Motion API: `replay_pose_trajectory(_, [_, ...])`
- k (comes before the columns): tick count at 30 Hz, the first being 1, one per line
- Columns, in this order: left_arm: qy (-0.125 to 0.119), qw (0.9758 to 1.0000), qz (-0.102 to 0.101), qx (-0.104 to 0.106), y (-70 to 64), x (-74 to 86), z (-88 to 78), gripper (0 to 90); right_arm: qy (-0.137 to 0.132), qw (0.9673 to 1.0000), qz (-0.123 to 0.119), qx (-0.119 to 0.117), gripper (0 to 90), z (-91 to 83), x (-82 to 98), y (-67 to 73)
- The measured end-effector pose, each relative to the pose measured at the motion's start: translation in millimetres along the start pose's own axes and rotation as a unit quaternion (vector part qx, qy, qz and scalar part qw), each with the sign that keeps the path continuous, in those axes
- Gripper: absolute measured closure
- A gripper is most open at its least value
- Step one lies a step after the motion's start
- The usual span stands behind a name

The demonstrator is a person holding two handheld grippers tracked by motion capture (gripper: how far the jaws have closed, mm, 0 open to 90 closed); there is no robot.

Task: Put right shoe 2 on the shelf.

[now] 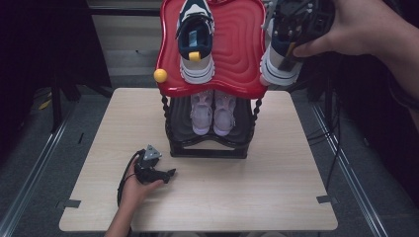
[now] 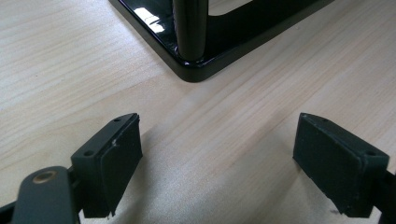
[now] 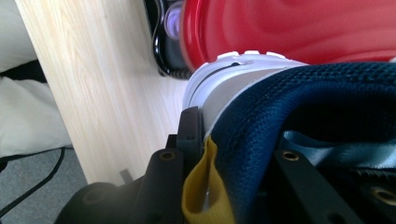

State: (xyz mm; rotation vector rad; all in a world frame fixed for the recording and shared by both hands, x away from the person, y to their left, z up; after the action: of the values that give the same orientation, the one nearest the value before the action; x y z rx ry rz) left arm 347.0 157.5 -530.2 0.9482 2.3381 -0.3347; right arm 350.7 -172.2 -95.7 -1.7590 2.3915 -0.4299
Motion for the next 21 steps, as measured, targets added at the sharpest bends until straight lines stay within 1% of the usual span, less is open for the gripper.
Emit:
replay_pose_trajectory(1, [0.000,1.0000,0.000,0.000,0.0,0.0,0.0,14.9,-0.001,1.0000,0.000,0.008,73.7,-0.2,-4.6,-1.3])
replay_pose_trajectory(2, [0.000,1.0000,0.001,0.000,0.1,0.0,0.0,14.9,-0.004,0.9999,-0.003,0.009,74.0,0.2,-7.6,-2.0])
replay_pose_trajectory(3, [0.000,1.0000,0.000,0.000,0.0,0.0,0.0,14.9,-0.002,0.9999,-0.010,0.010,73.8,0.7,-11.4,-2.2])
replay_pose_trajectory(5, [0.000,1.0000,0.000,0.000,0.0,0.0,0.0,14.9,-0.003,0.9998,-0.015,0.015,73.8,1.9,-19.9,-2.4])
replay_pose_trajectory(9, [0.000,1.0000,0.000,0.000,0.0,0.0,0.0,14.9,-0.008,0.9992,-0.027,0.029,73.9,6.1,-36.7,-3.5])
replay_pose_trajectory(10, [0.000,1.0000,0.000,0.000,0.1,0.0,0.0,14.9,-0.012,0.9991,-0.027,0.031,74.1,7.2,-40.2,-4.4])
replay_pose_trajectory(11, [0.000,1.0000,0.002,-0.002,0.4,-0.1,-0.2,14.9,-0.011,0.9991,-0.029,0.029,74.0,8.6,-43.3,-5.1])
replay_pose_trajectory(12, [0.000,1.0000,0.002,-0.001,0.4,0.0,-0.1,14.9,-0.015,0.9988,-0.034,0.033,74.0,10.4,-47.4,-7.0])
replay_pose_trajectory(17, [0.001,1.0000,0.002,-0.001,0.4,-0.1,-0.2,14.9,-0.011,0.9985,-0.039,0.038,74.0,18.0,-59.8,-10.9])
replay_pose_trajectory(19, [0.001,1.0000,0.002,-0.001,0.4,-0.1,-0.2,14.9,-0.009,0.9980,-0.046,0.043,73.9,21.3,-64.3,-12.6])
replay_pose_trajectory(20, [0.000,1.0000,0.002,-0.001,0.3,-0.1,-0.1,14.9,-0.013,0.9978,-0.049,0.043,74.0,22.9,-67.0,-13.5])
replay_pose_trajectory(21, [0.001,1.0000,0.003,-0.001,0.4,-0.1,-0.2,14.9,-0.010,0.9978,-0.050,0.041,74.0,23.6,-68.3,-13.6])
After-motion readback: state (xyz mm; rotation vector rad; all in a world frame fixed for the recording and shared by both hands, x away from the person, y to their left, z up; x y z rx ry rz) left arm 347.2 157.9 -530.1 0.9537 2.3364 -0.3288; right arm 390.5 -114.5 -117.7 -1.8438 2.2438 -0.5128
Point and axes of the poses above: each handheld gripper's, and its own axes: z roughly forward along the jaws, x roughly out of its underside, y roughly to its left, the point moved 3 cm from there along z, roughly forward along the jaws, and after that the axes turned 9 degrees about y, right-handed, at the moved point
